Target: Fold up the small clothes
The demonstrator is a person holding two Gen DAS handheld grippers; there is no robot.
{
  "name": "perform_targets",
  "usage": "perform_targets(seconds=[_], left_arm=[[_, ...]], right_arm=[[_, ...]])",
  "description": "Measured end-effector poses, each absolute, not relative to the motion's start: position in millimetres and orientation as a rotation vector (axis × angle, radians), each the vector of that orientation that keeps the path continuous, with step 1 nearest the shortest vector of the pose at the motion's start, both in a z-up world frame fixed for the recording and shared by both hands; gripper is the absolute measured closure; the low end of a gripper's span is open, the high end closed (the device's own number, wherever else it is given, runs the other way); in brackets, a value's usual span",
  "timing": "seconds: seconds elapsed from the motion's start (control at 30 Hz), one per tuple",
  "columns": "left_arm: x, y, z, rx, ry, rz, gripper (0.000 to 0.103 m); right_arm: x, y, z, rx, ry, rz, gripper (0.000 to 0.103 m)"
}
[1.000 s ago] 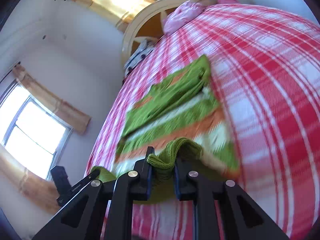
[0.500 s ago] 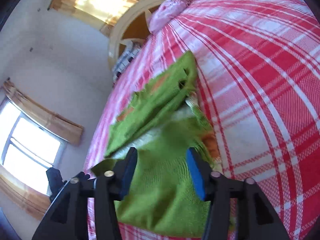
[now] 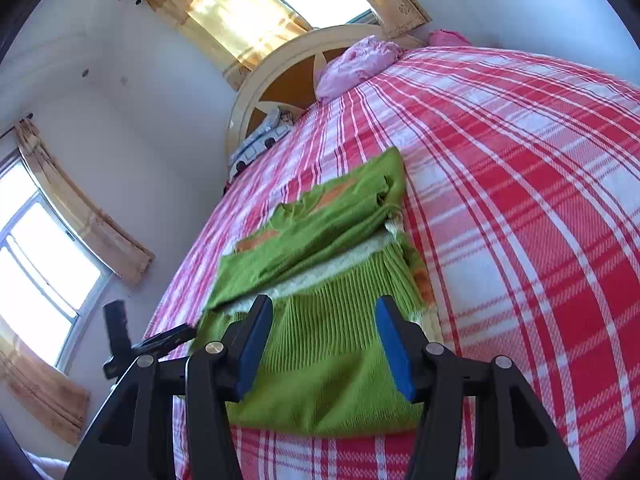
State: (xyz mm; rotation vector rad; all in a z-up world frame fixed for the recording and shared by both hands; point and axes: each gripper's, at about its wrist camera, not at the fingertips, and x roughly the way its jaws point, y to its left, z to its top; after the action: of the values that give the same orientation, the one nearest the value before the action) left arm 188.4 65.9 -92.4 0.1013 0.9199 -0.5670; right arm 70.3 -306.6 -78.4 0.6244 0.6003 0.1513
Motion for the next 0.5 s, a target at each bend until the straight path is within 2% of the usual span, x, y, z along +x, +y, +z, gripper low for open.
perform_targets(seconds=[0.2, 0.27, 0.3, 0.33, 0.37, 0.5], left_arm=[[189.5, 72.1, -102.0, 0.037, 0.934, -0.594, 0.043], [187.3, 70.9, -102.7, 0.028, 0.929, -0.594, 0.046], [185.8, 70.0, -102.4, 0.031, 0.927, -0.594, 0.058], [183.7, 69.0, -101.7, 0.035, 0.930, -0.603, 0.082], [181.9, 69.0, -101.7, 0.033, 0.936, -0.610, 0.086], [184.4, 70.2, -102.8, 0.014, 0.939, -0.612, 0.086]], right_arm=[[62.8, -308.4, -82.9, 0.579, 0.629, 0.125, 0.048], [62.3, -309.6, -83.4, 0.569, 0.631, 0.112, 0.048], [62.2, -310.7, -83.9, 0.566, 0.631, 0.105, 0.048], [62.8, -311.7, -84.3, 0.561, 0.631, 0.096, 0.048], [63.4, -313.6, -84.3, 0.550, 0.631, 0.082, 0.048], [70.4, -318.5, -77.7, 0.475, 0.634, 0.029, 0.048]])
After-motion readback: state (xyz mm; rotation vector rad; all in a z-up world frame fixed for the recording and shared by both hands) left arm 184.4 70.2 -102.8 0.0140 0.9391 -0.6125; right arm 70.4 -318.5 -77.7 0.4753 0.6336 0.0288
